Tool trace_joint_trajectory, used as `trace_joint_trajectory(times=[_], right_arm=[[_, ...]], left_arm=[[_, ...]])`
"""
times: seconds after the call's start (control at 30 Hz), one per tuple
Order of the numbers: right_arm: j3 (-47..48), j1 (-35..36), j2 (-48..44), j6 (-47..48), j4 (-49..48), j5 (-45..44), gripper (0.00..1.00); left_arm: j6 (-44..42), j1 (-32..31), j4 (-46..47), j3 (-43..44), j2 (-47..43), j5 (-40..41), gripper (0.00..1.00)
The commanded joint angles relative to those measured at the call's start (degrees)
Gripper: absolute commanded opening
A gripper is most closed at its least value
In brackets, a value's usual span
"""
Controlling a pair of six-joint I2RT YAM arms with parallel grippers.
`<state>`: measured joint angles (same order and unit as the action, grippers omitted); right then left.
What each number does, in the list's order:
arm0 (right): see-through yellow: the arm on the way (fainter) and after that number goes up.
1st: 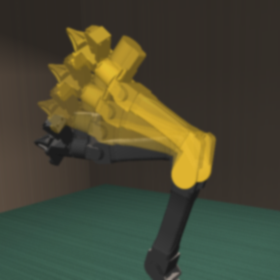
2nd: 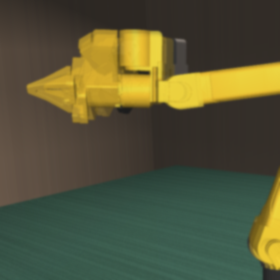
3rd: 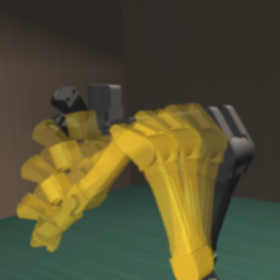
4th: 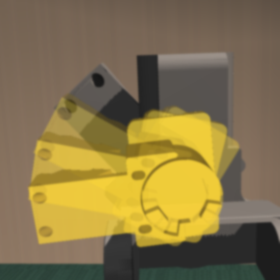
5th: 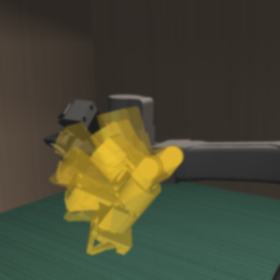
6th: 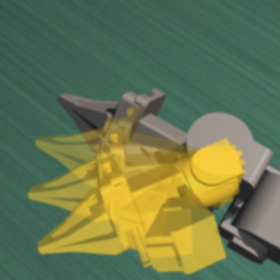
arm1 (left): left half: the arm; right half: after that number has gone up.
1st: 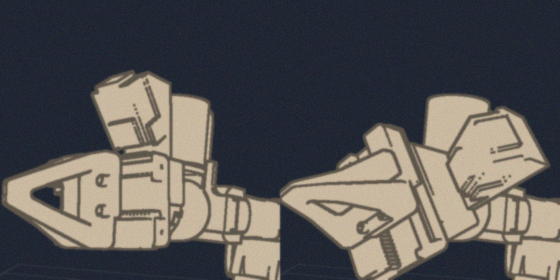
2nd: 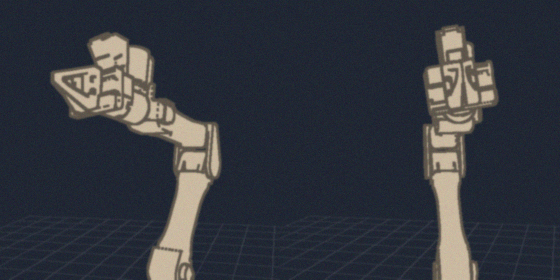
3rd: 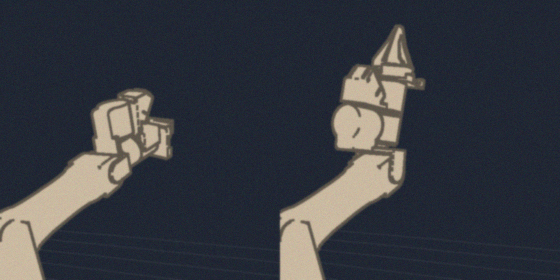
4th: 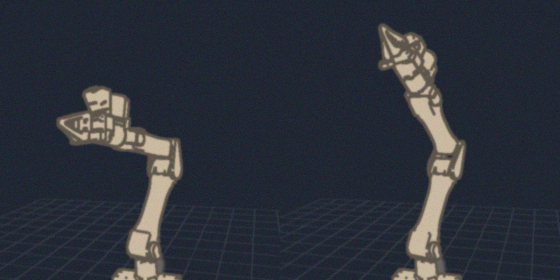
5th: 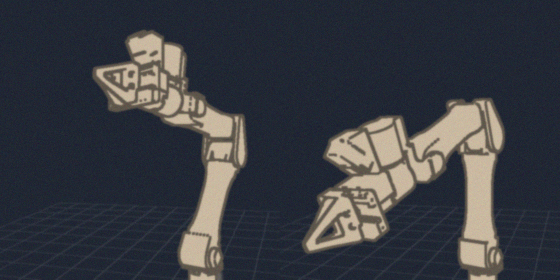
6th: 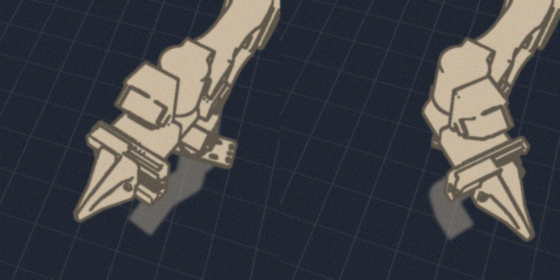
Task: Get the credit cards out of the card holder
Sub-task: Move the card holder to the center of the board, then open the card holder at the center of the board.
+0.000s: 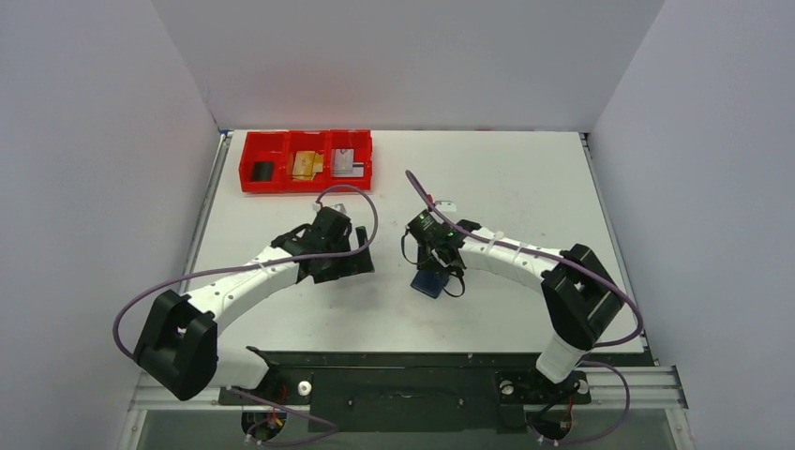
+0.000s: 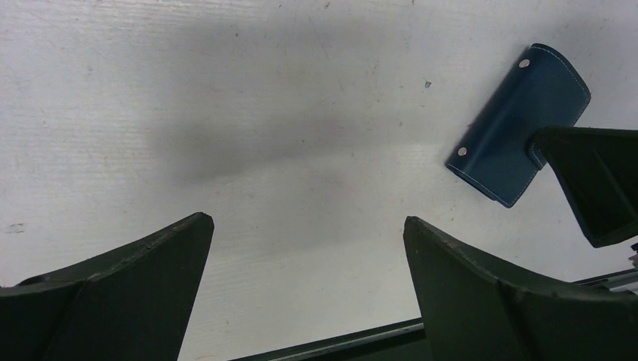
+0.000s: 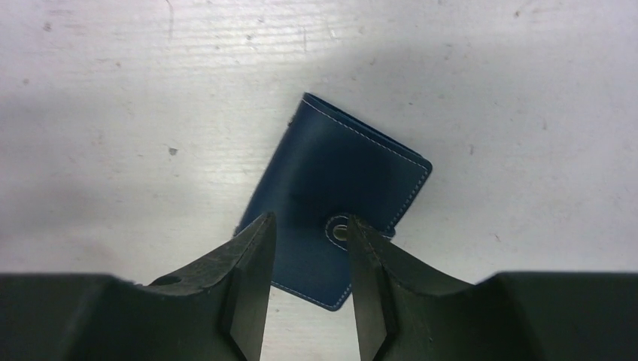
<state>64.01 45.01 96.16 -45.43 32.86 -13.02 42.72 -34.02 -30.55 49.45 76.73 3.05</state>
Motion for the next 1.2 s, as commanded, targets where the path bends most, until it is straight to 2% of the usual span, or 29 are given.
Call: trace_joint_trajectory(times=[0.0, 0.23, 0.53, 0.57, 0.8, 0.9, 1.17], right_arm=[[-0.4, 2.2, -0.9, -2.3, 4.2, -6.5, 0.36], [2.1, 3.9, 3.7, -3.1, 4.9, -9.4, 0.34], [-0.4, 3.9, 6.0, -4.1, 2.9, -11.8, 0.31], [-1.0, 3.8, 5.9, -4.4, 2.4, -11.8, 0.29], [-6.8, 2.0, 3.0, -5.8, -4.6, -8.5, 0.15], [-9.4, 1.7, 1.6, -6.0, -7.3, -7.1, 0.01], [-15.3, 1.8, -3.7, -2.9, -20.1, 0.3, 0.00]], left_arm=[[1.0, 0.3, 4.4, 0.1, 0.9, -2.3, 1.00], [0.6, 0.3, 4.4, 0.9, 1.9, -2.6, 1.00], [0.7, 0.3, 4.6, 0.8, 2.1, -2.6, 1.00], [0.8, 0.3, 4.6, 0.8, 2.1, -2.6, 0.96], [1.0, 0.3, 5.2, 0.7, 2.9, -3.0, 0.92], [1.0, 0.2, 5.7, 0.9, 3.7, -3.0, 0.91], [2.0, -0.8, 7.2, 2.2, 6.4, -6.0, 0.81]])
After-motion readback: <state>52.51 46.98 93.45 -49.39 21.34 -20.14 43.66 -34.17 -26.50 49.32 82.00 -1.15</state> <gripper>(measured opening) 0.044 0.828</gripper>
